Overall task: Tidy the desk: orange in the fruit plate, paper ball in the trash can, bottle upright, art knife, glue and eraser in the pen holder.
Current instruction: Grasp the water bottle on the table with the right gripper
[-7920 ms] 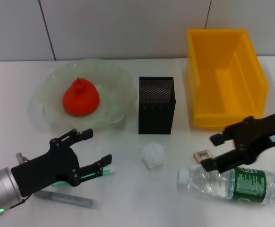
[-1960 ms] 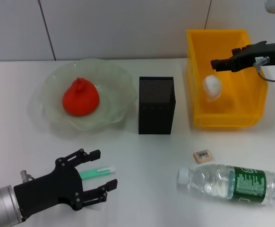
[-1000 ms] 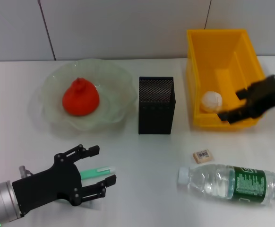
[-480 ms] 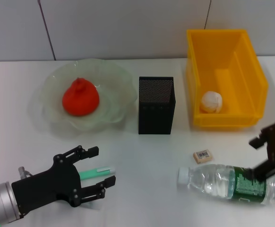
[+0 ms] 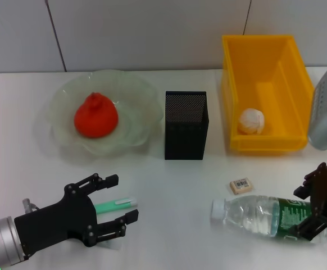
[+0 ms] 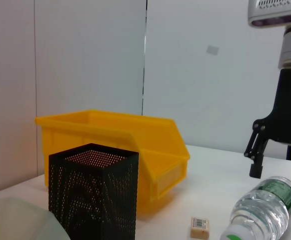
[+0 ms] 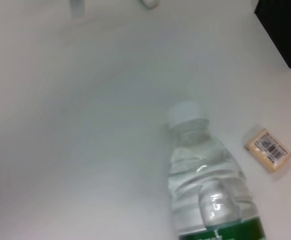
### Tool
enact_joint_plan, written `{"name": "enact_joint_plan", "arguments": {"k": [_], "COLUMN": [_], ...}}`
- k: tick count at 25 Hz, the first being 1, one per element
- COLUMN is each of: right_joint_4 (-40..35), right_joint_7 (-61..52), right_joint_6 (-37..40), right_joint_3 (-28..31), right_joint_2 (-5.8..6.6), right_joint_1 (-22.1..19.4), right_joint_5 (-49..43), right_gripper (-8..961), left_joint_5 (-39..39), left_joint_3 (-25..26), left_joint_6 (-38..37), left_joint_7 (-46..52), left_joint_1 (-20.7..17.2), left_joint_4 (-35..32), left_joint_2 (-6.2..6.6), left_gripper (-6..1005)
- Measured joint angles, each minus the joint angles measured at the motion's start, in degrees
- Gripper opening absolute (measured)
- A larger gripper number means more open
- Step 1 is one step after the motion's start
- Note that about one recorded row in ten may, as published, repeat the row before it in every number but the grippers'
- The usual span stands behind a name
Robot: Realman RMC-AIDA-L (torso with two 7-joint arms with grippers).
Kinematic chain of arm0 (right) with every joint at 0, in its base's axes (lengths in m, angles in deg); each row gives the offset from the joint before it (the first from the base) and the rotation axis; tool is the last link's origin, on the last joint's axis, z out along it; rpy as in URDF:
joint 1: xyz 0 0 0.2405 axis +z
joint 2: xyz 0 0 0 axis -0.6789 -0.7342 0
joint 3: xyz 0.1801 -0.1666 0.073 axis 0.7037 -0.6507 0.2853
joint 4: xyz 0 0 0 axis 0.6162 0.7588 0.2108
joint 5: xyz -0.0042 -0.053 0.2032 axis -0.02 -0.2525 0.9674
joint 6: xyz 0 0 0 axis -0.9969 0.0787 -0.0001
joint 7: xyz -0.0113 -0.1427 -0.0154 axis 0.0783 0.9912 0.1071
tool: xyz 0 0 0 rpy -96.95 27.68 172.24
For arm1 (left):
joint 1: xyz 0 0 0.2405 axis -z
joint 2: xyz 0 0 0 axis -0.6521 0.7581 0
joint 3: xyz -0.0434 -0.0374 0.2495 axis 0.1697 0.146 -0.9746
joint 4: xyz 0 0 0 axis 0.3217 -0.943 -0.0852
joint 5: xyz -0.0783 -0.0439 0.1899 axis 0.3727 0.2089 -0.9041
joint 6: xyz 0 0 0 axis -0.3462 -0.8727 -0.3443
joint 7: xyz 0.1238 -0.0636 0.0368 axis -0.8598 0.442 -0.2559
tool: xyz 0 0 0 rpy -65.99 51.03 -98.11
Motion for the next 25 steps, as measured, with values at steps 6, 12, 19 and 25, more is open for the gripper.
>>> {"name": "enact_joint_plan", "arguments": {"k": [6,12,19,25], "right_joint_4": [-3.67,-5.52,-7.22,-8.46], "right_joint_7": [-0.67,-1.72,-1.89,-3.24], "right_joint_6": [-4.00,-6.64,-7.94,-9.87], "right_joint_3": [-3.25,-5.12,-5.39,-8.60], "right_joint_2": [-0.20,-0.21,-0.46,-0.48], "right_joint_1": [0.08,0.21,0.11,-0.03], "right_joint_5": [-0.60,-0.93,-0.61,-0.50], "right_gripper": [833,832,832,831], "left_joint_5": [0.00,0.00,0.00,0.00], "left_joint_3": [0.00,0.00,0.00,0.00], "left_joint_6": [-0.09,-0.09,-0.22,-0.33], "left_joint_7": [0.00,0.00,0.00,0.00], "left_joint_1": [-0.08,-0.09,-0.36,-0.56], "left_joint_4": [0.05,0.04,0.03,-0.02], "left_joint_2": [0.00,0.00,0.00,0.00], "left_gripper": [813,812,811,810]}}
